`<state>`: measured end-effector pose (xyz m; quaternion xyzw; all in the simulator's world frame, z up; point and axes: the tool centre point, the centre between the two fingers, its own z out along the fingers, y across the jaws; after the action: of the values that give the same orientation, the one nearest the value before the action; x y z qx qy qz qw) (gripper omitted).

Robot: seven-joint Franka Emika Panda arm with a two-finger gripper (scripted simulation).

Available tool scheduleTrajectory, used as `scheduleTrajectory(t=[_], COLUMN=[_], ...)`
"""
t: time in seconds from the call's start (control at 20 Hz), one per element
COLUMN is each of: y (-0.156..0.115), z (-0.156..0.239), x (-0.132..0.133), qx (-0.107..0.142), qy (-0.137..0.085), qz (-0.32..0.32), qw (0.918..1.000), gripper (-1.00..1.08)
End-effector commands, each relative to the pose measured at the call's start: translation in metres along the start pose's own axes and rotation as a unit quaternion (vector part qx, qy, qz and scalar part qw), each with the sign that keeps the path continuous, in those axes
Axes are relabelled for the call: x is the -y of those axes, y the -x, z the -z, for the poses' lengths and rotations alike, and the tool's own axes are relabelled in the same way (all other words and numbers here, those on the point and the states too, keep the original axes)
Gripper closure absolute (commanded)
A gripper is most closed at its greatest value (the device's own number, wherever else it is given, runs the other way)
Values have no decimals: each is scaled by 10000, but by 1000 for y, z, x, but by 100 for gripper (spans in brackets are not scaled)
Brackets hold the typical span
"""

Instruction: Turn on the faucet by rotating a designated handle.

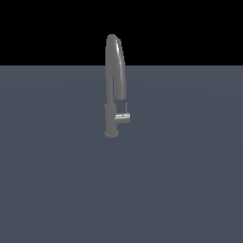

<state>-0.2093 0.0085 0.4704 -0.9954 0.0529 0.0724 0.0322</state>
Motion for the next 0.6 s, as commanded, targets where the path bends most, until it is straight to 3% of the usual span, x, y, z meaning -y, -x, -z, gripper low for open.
scheduleTrajectory(t=[0.0,0.55], y=[-14,-78], z=[-2,-14], x=[2,9], qx=[169,948], qy=[-137,-776], qz=[-134,-744], qw=[9997,9897], gripper=[108,108])
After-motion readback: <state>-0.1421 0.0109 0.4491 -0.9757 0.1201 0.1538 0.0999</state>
